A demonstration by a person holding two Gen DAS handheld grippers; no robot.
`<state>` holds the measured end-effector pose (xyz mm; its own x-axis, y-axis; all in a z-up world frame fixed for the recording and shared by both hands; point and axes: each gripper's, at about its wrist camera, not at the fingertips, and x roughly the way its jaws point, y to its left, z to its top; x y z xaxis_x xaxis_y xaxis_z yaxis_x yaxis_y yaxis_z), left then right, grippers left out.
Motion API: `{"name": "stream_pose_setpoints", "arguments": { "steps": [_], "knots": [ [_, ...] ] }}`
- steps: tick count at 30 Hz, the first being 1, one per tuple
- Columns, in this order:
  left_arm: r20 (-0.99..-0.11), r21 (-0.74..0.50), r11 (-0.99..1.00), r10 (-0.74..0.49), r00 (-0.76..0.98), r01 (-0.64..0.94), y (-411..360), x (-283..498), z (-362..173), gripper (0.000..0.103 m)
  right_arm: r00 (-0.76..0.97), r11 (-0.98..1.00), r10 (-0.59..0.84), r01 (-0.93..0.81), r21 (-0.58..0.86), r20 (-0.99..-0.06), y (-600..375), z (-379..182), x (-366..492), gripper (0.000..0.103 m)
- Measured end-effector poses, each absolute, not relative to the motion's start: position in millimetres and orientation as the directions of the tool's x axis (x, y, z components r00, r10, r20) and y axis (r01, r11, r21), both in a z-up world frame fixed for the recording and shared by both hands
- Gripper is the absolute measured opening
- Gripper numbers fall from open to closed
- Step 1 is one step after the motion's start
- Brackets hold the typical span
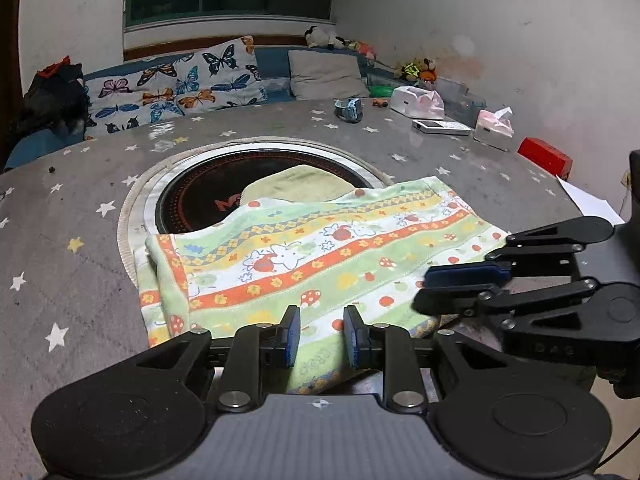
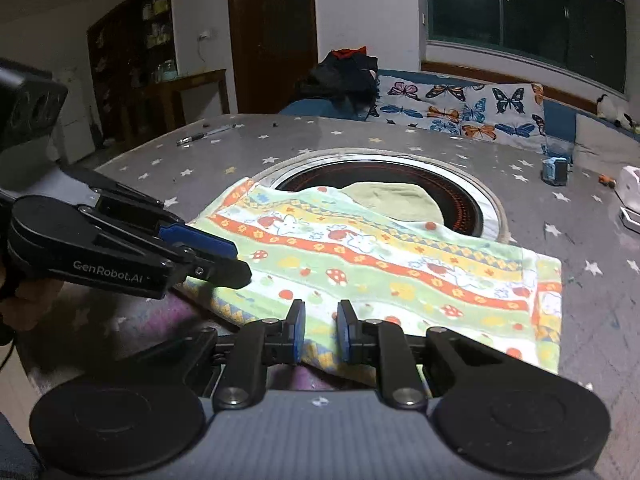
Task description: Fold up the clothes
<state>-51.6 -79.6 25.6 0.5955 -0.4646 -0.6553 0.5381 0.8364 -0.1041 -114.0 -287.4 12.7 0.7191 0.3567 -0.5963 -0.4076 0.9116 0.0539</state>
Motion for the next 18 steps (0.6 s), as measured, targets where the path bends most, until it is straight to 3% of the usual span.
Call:
{"name": "stream_pose_setpoints", "arguments": {
  "steps": [4, 18],
  "knots": [
    [-0.655, -0.121, 0.846, -0.462, 0.598, 0.520, -72.2, -50.9, 25.9, 0.026, 0.758, 0.930, 0.337, -0.362, 0.070, -0.559, -305.3, 20.6, -121.9, 0.017],
    [-0.675, -0.183, 0.865, -0.456, 0.580, 0.467, -42.2, -44.3, 24.0, 0.030, 0.757, 0.968, 0.240, -0.235, 0.090, -0.607, -356.2, 7.0, -124.9, 0.017]
  ]
}}
